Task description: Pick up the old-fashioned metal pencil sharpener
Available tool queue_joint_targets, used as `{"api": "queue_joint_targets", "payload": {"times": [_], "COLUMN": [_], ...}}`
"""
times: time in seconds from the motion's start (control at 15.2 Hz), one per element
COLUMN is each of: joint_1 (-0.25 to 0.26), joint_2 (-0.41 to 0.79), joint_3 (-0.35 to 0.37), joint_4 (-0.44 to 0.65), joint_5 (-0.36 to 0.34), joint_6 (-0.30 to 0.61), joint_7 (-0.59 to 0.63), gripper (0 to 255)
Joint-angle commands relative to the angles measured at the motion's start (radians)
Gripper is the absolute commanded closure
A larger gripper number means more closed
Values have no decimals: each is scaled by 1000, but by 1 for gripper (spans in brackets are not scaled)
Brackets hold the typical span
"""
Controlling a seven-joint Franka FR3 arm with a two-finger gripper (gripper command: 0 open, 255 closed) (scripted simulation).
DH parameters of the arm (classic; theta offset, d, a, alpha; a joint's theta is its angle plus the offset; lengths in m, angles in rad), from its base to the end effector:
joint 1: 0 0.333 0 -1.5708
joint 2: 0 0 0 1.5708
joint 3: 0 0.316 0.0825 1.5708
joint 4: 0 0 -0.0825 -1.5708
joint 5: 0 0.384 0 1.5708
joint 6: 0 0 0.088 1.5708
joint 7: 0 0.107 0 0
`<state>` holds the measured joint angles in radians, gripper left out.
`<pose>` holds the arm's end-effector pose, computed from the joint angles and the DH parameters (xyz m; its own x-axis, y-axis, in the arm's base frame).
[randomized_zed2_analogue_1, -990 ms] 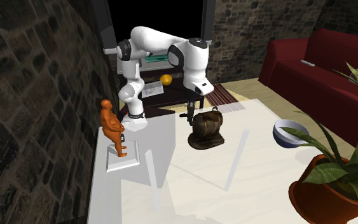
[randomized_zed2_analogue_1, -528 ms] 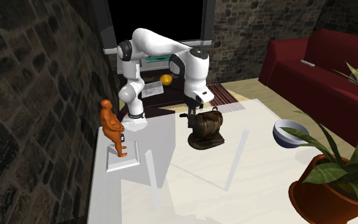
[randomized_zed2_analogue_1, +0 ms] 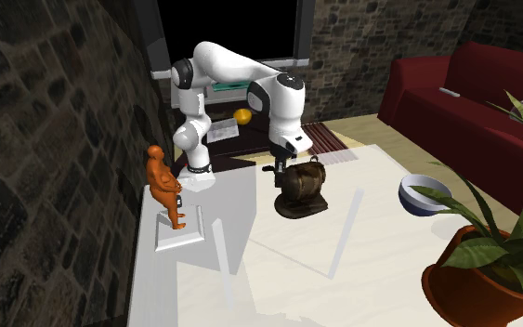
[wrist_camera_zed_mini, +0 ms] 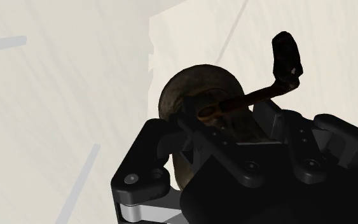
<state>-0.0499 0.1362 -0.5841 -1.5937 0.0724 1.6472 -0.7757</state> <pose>0.4916 -0.3288 0.5540 0.9896 0.1363 -0.0450 0.1346 -0.9901 -0.0397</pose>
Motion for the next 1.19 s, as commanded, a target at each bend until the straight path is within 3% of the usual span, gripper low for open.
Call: {"api": "queue_joint_targets", "payload": {"times": [0.0, 0.2, 1.12], "joint_1": [0, 0, -29], "joint_2": [2, 0, 55], "joint_3": [0, 0, -9], "joint_4": [0, 0, 255], "joint_5": [0, 0, 29], "joint_6": [1, -1, -209], "joint_7": [0, 0, -16], "gripper": [255, 255, 255]}}
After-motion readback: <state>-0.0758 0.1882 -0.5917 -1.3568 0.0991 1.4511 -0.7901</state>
